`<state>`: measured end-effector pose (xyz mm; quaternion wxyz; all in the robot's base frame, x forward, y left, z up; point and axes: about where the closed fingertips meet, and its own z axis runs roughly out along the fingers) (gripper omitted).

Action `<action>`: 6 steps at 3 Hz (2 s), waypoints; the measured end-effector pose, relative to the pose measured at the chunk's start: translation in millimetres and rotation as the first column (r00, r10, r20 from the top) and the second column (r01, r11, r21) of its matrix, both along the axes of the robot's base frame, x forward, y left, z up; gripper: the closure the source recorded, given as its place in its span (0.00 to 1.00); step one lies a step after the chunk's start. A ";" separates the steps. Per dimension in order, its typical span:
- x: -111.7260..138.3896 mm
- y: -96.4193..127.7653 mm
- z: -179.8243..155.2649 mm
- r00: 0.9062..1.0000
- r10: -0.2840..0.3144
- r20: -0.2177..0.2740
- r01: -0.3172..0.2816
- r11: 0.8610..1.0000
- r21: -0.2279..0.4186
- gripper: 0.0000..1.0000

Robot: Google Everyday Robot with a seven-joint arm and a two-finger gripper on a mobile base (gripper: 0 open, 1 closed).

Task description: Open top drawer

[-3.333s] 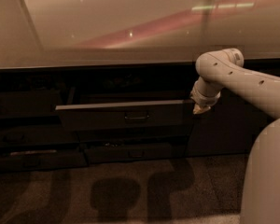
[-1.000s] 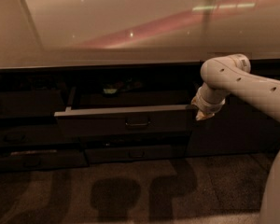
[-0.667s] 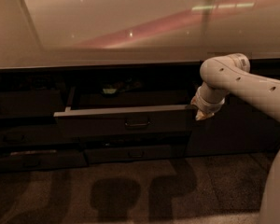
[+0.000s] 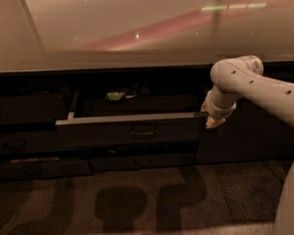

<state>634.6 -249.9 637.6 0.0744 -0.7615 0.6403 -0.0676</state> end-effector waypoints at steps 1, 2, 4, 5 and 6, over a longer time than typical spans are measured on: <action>-0.1 0.0 4.4 1.000 0.000 0.000 0.000 1.000 0.000 0.11; -21.9 6.1 -24.4 0.999 0.026 -0.020 -0.026 0.999 0.033 0.00; -59.6 14.1 4.5 0.995 0.079 0.060 -0.084 0.993 0.079 0.00; -69.8 14.7 27.3 0.991 0.092 0.097 -0.101 0.991 0.085 0.00; -81.5 13.6 58.3 0.983 0.100 0.152 -0.115 0.990 0.088 0.00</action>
Offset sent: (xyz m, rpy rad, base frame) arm -0.0605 0.0169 -0.0716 0.0921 0.0485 0.0723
